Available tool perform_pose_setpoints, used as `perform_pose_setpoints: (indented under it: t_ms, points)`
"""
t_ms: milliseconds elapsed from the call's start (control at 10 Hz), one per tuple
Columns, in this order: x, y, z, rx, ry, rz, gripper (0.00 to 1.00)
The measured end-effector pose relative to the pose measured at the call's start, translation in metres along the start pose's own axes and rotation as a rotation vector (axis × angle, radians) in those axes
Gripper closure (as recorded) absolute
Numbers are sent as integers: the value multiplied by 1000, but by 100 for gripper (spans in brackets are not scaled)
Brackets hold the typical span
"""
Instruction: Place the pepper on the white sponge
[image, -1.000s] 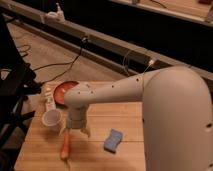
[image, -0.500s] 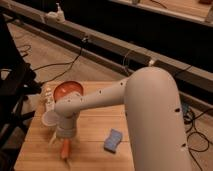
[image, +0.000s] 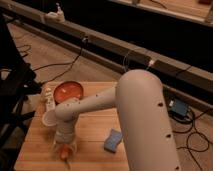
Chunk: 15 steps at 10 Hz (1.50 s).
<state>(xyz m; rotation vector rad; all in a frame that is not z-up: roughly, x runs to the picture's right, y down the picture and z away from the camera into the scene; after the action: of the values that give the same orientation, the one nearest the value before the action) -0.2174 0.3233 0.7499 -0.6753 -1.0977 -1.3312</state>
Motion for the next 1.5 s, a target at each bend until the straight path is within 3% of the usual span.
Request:
perform_pose_setpoints:
  t_ms: [400, 500, 700, 1100, 1500]
  points:
    - [7, 5, -8, 7, 3, 28, 92]
    - [8, 8, -14, 19, 6, 39, 98]
    - [10, 23, -29, 41, 15, 72, 100]
    - [16, 77, -43, 24, 23, 167, 100]
    - [26, 160, -96, 28, 102, 347, 100]
